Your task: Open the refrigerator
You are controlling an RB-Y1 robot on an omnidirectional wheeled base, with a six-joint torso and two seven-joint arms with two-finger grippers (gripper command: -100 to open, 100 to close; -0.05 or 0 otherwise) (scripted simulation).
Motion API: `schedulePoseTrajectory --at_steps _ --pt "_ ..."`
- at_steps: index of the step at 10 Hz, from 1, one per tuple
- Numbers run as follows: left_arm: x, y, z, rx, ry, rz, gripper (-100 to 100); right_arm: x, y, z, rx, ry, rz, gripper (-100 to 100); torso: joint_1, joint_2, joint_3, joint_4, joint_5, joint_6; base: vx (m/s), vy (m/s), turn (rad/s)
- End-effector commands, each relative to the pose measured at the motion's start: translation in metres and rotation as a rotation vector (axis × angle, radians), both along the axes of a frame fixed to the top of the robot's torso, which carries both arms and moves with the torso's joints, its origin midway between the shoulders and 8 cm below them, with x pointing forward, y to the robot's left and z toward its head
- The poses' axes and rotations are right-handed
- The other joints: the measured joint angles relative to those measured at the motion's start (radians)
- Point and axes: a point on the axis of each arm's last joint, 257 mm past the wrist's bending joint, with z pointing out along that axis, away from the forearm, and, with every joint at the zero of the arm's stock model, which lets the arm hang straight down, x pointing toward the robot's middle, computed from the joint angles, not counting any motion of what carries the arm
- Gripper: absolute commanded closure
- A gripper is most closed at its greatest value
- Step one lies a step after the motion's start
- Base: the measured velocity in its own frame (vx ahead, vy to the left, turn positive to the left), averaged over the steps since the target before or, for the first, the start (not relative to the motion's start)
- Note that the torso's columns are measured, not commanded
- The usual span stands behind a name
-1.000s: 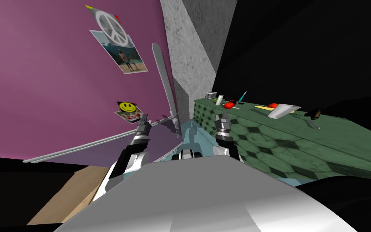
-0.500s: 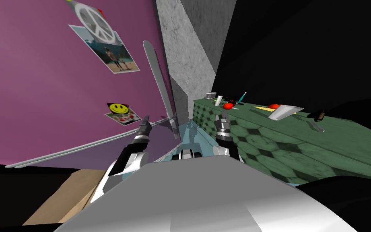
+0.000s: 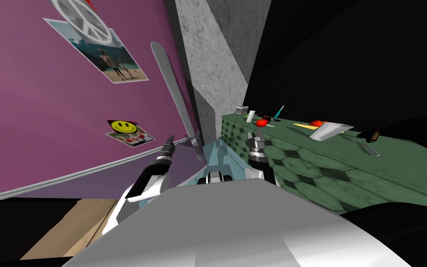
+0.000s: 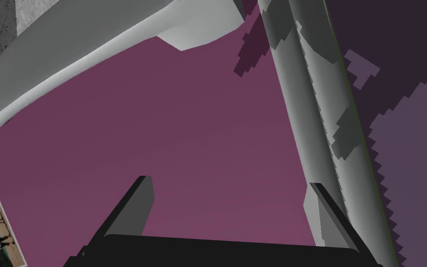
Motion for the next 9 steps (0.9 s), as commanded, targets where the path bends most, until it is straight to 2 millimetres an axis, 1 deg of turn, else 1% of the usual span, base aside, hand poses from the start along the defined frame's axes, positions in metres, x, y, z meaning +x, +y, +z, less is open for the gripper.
schedulePoseTrajectory --at_steps 1,3,5,7,8,9 --pt "0.001 0.008 -0.022 0.007 0.083 0.016 -100 0.0 0.0 0.0 0.0 0.0 0.0 0 0.002 0.0 0.0 0.0 0.0 0.0 0.04 -0.076 0.008" --pt "0.001 0.012 -0.033 0.013 0.129 0.025 -100 0.0 0.0 0.0 0.0 0.0 0.0 0 -0.002 0.001 0.0 0.0 0.0 0.0 0.052 -0.116 0.014" --pt "0.0 0.02 -0.049 0.028 0.198 0.04 -100 0.0 0.0 0.0 0.0 0.0 0.0 0 0.003 0.0 0.0 0.0 0.001 0.0 0.062 -0.084 0.011" --pt "-0.001 0.024 -0.061 0.033 0.248 0.049 -100 0.0 0.0 0.0 0.0 0.0 0.0 0 0.001 0.001 0.001 0.0 0.0 0.0 0.041 -0.082 0.01" --pt "-0.002 0.025 -0.063 0.032 0.255 0.051 -100 0.0 0.0 0.0 0.0 0.0 0.0 0 0.001 0.002 0.001 0.001 0.0 0.0 0.027 -0.062 0.006" --pt "-0.003 0.029 -0.072 0.039 0.294 0.059 -100 0.0 0.0 0.0 0.0 0.0 0.0 0 0.002 0.002 0.001 0.001 0.0 0.0 0.031 -0.067 0.008"
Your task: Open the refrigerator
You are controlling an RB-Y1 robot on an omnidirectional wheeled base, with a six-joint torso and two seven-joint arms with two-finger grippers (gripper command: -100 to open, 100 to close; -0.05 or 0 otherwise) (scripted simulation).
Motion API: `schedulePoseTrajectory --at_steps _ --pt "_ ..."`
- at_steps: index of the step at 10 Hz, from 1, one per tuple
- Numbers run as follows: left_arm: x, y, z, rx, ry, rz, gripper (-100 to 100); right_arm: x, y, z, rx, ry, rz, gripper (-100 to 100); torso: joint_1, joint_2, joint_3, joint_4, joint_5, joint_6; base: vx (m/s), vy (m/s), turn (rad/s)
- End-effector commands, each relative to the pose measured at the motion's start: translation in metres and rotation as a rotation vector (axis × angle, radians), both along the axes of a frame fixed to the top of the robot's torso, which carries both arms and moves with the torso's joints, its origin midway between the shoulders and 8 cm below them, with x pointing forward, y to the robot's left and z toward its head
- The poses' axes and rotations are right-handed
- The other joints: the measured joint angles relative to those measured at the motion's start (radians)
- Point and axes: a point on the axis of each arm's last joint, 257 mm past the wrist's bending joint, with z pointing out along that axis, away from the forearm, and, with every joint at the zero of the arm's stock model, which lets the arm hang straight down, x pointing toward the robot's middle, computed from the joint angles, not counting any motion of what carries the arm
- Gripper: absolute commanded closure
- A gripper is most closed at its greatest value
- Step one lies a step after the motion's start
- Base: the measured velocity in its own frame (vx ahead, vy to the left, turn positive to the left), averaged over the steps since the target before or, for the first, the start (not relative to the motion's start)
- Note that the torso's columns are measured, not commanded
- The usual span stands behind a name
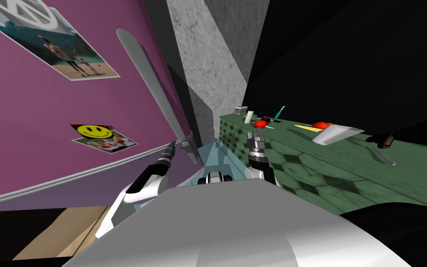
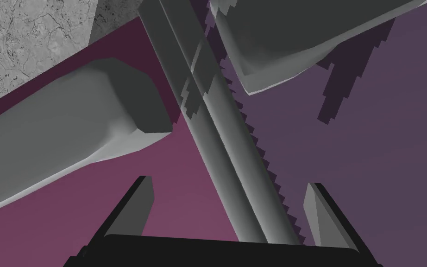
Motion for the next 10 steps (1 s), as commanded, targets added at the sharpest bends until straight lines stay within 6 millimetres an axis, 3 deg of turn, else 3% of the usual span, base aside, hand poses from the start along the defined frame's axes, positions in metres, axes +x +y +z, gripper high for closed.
schedulePoseTrajectory --at_steps 1,10 --pt "-0.004 0.009 -0.018 0.014 0.077 0.016 -100 0.0 0.0 0.0 0.0 0.0 0.0 0 -0.001 -0.001 0.0 0.0 0.0 0.0 0.052 -0.099 0.016" --pt "-0.02 0.031 -0.061 0.051 0.282 0.061 -100 0.0 0.0 0.0 0.0 0.0 0.0 0 0.001 0.0 0.0 0.0 0.0 0.0 0.043 -0.083 0.01"
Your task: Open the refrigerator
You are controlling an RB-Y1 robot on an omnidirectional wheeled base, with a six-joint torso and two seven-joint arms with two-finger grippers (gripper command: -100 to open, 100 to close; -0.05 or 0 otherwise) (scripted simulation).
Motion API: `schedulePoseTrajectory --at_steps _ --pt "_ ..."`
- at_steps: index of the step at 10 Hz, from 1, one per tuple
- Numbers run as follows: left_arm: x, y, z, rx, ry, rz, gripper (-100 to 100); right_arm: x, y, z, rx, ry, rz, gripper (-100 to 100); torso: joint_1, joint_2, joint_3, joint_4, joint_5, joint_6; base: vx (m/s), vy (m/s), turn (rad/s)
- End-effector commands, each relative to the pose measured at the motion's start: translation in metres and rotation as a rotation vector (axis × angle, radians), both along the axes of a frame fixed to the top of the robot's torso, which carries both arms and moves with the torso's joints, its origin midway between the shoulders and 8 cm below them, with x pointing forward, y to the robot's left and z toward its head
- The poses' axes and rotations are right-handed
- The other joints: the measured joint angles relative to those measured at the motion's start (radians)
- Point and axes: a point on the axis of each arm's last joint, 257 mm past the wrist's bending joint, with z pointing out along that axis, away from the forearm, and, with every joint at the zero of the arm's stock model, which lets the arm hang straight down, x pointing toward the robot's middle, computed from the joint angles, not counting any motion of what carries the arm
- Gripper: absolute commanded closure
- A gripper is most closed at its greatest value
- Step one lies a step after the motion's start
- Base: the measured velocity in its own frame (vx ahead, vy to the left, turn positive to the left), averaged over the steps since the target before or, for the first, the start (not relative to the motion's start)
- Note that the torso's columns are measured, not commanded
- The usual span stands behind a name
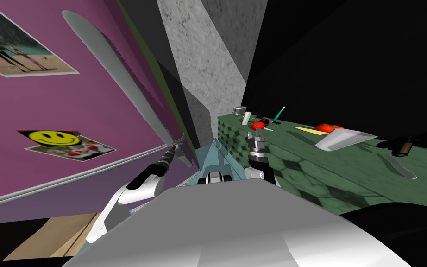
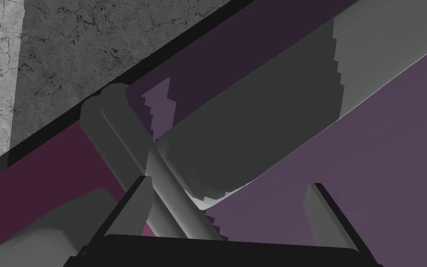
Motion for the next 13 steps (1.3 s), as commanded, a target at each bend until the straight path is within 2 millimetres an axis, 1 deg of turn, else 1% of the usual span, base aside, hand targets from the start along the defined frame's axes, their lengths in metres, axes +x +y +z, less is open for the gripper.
schedulePoseTrajectory --at_steps 1,2,3,4,5,6,7,8,10,13 --pt "-0.004 0.006 -0.007 0.012 0.043 0.008 -100 0.0 0.0 0.0 0.0 0.0 0.0 0 0.0 0.0 0.0 0.0 0.0 0.0 0.024 -0.044 0.005" --pt "-0.003 0.005 -0.005 0.009 0.032 0.006 -100 0.0 0.0 0.0 0.0 0.0 0.0 0 -0.001 -0.001 -0.001 0.0 0.0 0.0 0.01 -0.02 0.003" --pt "-0.001 -0.005 -0.01 0.011 0.035 -0.009 -100 0.0 0.0 0.0 0.0 0.0 0.0 0 0.0 -0.001 -0.001 0.0 0.0 0.0 0.069 0.037 0.104" --pt "-0.003 0.0 -0.009 0.009 0.036 -0.001 -100 0.0 0.0 0.0 0.0 0.0 0.0 0 0.002 -0.004 -0.002 -0.001 0.0 0.0 0.045 0.023 0.026" --pt "-0.003 0.0 -0.009 0.01 0.035 -0.002 100 0.0 0.0 0.0 0.0 0.0 0.0 0 -0.001 -0.002 -0.002 -0.001 0.0 0.0 0.01 0.004 -0.017" --pt "-0.003 -0.022 -0.004 0.016 0.026 -0.069 100 0.0 0.0 0.0 0.0 0.0 0.0 0 0.0 -0.002 0.0 -0.003 0.002 -0.001 -0.191 0.078 -0.084" --pt "-0.003 -0.022 -0.004 0.016 0.026 -0.069 100 0.0 0.0 0.0 0.0 0.0 0.0 0 0.003 0.005 0.004 -0.004 0.006 0.004 -0.332 0.079 -0.102" --pt "-0.004 -0.032 -0.004 0.019 0.027 -0.1 100 0.0 0.0 0.0 0.0 0.0 0.0 0 0.003 0.007 0.006 -0.002 0.005 0.001 -0.331 0.101 -0.082" --pt "-0.007 -0.052 -0.004 0.021 0.03 -0.161 100 0.0 0.0 0.0 0.0 -0.001 0.0 0 0.009 0.001 0.002 -0.002 0.004 -0.004 -0.368 0.137 -0.082" --pt "-0.015 -0.083 -0.004 0.02 0.032 -0.251 100 0.0 0.0 0.0 0.0 0.0 0.0 0 0.004 -0.008 -0.004 -0.005 0.003 -0.003 -0.345 0.087 -0.076"
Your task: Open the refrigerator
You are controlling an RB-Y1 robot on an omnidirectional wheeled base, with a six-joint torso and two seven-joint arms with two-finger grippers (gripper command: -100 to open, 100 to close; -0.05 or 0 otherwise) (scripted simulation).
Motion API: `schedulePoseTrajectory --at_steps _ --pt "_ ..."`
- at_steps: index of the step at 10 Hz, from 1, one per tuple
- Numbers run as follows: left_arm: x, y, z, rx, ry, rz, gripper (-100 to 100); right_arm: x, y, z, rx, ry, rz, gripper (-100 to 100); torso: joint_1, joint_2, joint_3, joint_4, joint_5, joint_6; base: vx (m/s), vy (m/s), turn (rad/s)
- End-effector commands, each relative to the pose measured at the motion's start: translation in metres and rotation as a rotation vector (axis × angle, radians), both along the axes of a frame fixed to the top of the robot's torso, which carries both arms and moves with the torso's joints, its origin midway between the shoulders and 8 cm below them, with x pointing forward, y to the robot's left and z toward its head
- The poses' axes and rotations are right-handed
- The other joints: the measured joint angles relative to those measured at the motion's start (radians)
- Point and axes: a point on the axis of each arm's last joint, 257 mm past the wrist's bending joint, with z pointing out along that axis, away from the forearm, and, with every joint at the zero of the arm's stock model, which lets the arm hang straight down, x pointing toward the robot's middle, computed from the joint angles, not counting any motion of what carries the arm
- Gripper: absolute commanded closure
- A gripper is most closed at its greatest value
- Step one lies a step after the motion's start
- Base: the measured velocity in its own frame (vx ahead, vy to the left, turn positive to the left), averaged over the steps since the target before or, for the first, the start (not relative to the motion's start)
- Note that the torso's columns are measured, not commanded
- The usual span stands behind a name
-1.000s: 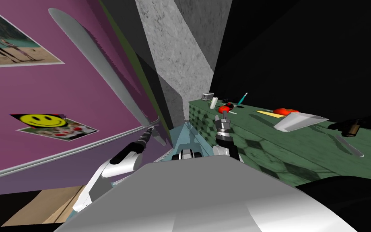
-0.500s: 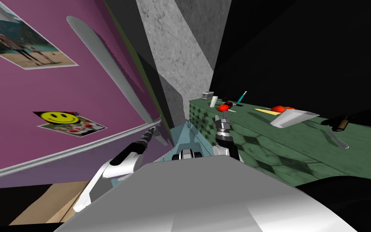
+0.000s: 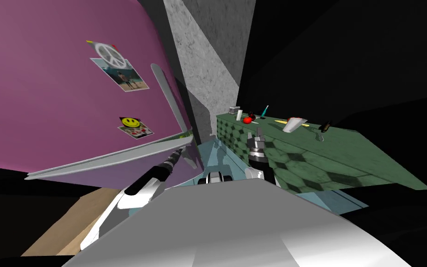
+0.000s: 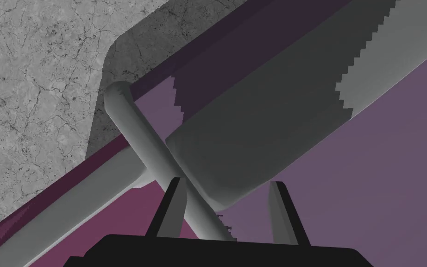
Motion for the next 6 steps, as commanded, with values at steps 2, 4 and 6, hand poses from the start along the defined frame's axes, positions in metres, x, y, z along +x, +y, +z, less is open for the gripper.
schedulePoseTrajectory --at_steps 2,4,6 --pt "-0.013 -0.035 -0.005 -0.004 0.018 -0.102 100 0.0 0.0 0.0 0.0 0.0 0.0 0 -0.001 0.0 0.0 -0.001 0.001 0.003 -0.328 0.154 -0.073" --pt "-0.01 -0.043 0.001 -0.001 0.001 -0.12 100 0.0 0.0 0.0 0.0 0.0 0.0 0 -0.006 -0.008 -0.005 -0.001 -0.002 0.002 -0.156 0.091 -0.057" --pt "-0.013 -0.061 -0.001 -0.001 0.009 -0.176 100 0.0 0.0 0.0 0.0 0.0 0.0 0 0.001 0.005 0.003 0.001 0.001 0.002 -0.298 0.176 -0.141"
